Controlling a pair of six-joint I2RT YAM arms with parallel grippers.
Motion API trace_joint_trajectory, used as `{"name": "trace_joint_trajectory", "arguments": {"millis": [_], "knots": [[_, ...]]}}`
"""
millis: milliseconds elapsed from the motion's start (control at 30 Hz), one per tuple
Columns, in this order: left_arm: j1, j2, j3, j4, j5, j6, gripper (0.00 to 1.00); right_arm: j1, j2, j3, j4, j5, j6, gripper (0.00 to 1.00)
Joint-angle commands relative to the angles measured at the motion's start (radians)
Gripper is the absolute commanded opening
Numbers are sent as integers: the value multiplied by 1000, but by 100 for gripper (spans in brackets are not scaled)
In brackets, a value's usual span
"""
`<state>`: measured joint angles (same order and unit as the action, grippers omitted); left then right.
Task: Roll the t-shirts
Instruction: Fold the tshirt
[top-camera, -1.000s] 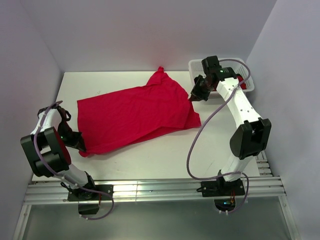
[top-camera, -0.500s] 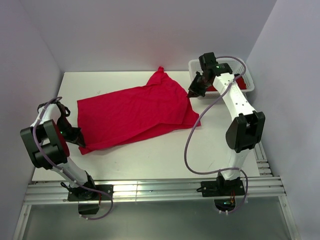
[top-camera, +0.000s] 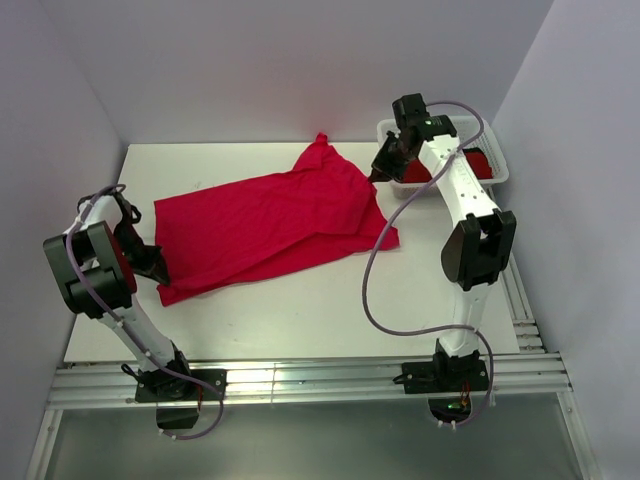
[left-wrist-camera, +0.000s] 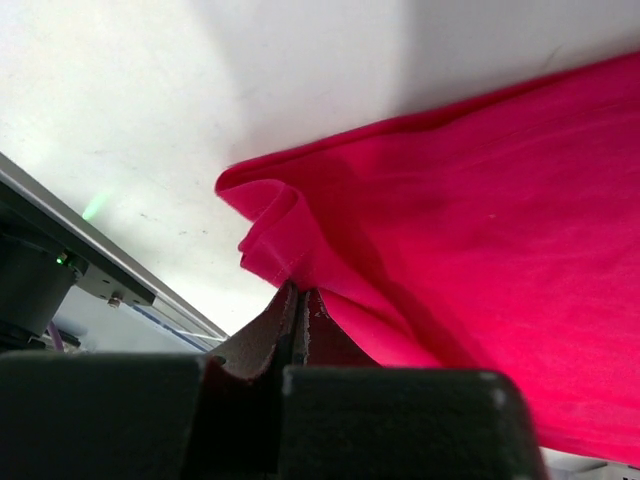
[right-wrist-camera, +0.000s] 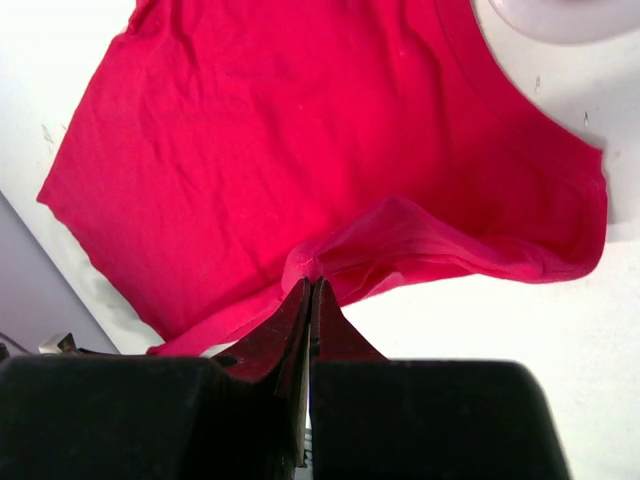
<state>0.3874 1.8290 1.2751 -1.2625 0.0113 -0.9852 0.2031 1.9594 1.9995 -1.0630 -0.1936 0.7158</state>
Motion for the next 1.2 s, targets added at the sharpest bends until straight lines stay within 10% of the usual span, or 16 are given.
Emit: {"name": "trace_joint_trajectory", "arguments": {"millis": [0,1167], "knots": [[-15,33,65,-29,-7,17,0,4,30,50,12,-6,1,0],[-39,70,78,18,-1,76,1,1,164,87,262,-86,56,0]]}}
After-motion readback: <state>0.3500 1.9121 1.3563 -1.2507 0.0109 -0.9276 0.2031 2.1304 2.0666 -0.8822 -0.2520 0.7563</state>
